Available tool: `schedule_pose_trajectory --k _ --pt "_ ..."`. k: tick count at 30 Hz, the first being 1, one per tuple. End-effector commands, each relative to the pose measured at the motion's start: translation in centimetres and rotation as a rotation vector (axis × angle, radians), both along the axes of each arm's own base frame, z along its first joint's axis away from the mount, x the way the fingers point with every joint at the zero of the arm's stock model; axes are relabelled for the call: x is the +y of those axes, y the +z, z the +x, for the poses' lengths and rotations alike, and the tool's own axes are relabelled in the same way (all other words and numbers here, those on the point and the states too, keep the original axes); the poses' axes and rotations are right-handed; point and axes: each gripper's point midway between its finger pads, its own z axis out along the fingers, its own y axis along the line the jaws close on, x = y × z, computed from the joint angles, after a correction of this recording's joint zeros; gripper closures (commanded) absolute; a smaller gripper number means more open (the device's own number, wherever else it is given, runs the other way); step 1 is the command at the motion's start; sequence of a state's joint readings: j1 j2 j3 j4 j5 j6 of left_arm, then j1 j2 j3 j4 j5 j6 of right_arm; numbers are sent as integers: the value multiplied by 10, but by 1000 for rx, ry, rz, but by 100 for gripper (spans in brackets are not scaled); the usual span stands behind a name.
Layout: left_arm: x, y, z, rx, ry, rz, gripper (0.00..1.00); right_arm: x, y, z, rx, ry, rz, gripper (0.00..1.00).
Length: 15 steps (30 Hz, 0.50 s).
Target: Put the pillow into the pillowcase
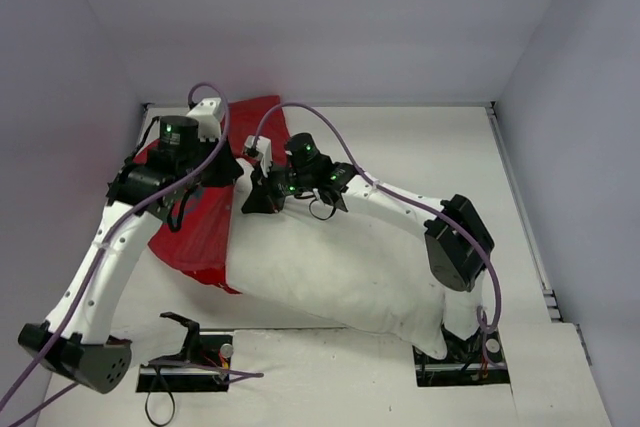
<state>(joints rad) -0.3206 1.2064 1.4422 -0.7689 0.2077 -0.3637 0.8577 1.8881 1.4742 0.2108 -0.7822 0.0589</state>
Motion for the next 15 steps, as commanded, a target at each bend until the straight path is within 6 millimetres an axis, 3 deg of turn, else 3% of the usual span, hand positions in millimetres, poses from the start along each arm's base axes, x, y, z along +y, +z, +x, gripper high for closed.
schedule_pose_trajectory --k 1,3,4,5,8,11,15 --pt "-31 40 -32 -126 -123 -162 100 11 34 11 -96 9 89 100" --pt "-27 39 -61 -130 -111 -214 100 5 33 40 -122 -98 73 100" --pt "-24 13 -69 -79 -99 -211 100 -2 30 57 -123 -153 62 100" --pt "-19 14 -84 -96 -94 -237 100 -7 30 69 -132 -199 55 100" --pt "-20 -12 -110 -18 -80 -315 100 -31 29 107 -177 -378 13 100" --pt "-13 -31 -120 27 -33 -328 100 -53 21 123 -197 -467 -27 100" --pt "-3 -40 -116 40 30 -291 100 -54 6 104 -171 -410 -46 100"
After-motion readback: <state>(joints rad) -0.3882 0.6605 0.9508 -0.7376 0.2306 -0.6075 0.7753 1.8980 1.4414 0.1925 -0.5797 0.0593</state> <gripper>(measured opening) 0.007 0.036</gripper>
